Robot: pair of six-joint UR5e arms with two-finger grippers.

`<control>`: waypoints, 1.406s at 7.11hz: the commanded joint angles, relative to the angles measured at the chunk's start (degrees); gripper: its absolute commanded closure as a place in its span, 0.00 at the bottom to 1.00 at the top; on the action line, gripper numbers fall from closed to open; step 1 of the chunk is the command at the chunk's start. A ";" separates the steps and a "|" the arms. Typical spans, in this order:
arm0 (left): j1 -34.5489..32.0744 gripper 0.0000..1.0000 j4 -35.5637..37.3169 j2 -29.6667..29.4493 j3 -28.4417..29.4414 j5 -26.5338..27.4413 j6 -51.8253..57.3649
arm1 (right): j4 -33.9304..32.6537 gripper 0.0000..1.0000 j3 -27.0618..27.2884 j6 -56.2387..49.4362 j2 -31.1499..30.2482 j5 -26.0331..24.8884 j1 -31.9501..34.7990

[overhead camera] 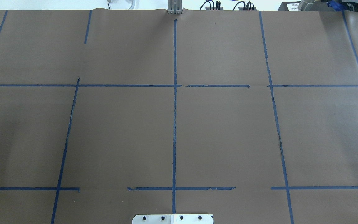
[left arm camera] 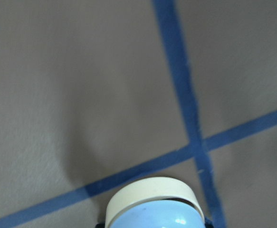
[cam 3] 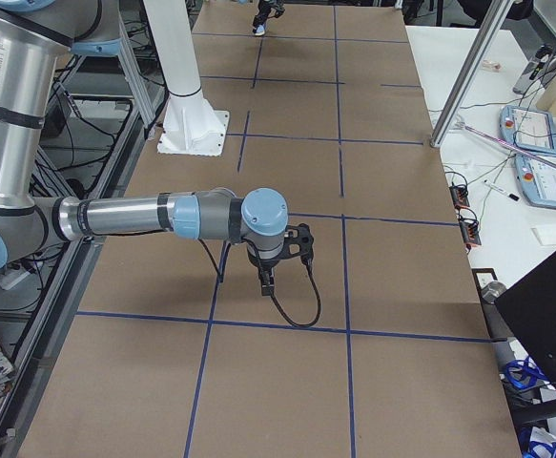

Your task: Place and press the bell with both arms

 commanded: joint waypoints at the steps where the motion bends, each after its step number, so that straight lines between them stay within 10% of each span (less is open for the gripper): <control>1: 0.05 0.95 -3.53 -2.20 -9.41 -0.31 -14.78 | 0.00 0.00 0.00 0.09 -0.04 0.05 0.00; 4: 2.23 0.95 -2.05 -15.70 -13.58 -0.48 -31.67 | 0.00 0.00 0.00 0.26 0.05 1.19 0.00; 7: 7.86 0.94 15.22 -37.39 -12.97 -0.22 -42.42 | 0.00 0.00 0.00 0.35 0.13 1.19 -0.17; 10: 14.64 0.94 24.33 -61.22 0.51 3.10 -54.89 | 0.00 0.00 0.00 0.44 0.14 1.28 -1.05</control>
